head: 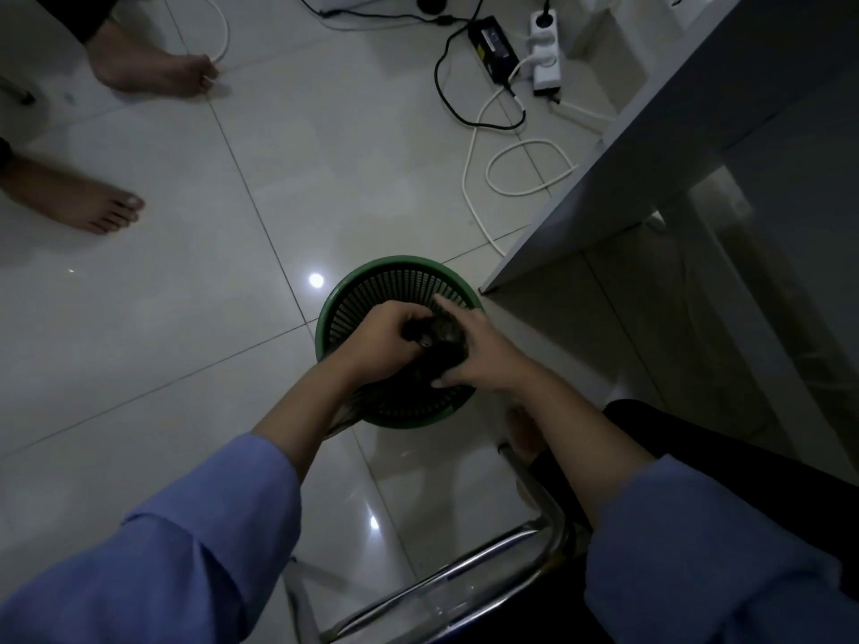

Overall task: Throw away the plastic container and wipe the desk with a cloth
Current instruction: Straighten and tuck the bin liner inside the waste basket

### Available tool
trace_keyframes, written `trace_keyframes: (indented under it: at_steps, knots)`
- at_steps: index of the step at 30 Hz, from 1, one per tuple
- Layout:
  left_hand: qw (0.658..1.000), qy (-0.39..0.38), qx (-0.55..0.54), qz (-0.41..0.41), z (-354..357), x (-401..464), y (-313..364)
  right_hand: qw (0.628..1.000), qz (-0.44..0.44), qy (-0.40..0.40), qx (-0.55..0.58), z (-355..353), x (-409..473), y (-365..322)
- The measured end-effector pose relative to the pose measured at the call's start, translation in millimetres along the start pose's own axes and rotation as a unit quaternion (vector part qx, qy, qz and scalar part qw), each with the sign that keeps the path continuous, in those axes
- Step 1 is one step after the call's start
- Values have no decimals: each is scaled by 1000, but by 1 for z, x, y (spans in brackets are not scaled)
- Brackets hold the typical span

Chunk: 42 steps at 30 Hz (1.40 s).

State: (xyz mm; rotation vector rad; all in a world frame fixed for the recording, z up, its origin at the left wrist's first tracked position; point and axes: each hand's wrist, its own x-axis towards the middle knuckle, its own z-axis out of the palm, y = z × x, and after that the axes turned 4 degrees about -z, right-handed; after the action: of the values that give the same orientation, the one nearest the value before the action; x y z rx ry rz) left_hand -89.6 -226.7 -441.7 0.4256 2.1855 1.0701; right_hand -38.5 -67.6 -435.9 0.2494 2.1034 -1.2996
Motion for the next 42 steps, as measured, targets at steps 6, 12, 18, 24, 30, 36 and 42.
trace_keyframes:
  at_steps: [6, 12, 18, 24, 30, 36, 42]
  knots:
    - [991, 88, -94, 28, -3, -17, 10, 981, 22, 184, 62, 31, 12, -15]
    - [988, 39, 83, -121, -4, -56, -18, 970, 32, 226, 84, 25, 2, -18]
    - [955, 156, 219, -127, 1, -62, -44, 961, 51, 216, 165, 18, 3, -17]
    - [949, 244, 124, -159, -15, -56, -32, 978, 29, 110, 175, 18, 2, -25]
    - [962, 231, 10, -147, -15, -43, -18, 994, -37, 48, 93, 38, 11, -22]
    - [965, 209, -22, -154, -10, -45, -15, 991, -32, 115, 55, 39, 14, -21]
    - [947, 230, 59, -217, -21, -47, -19, 985, -44, 132, 106, 25, 10, -15]
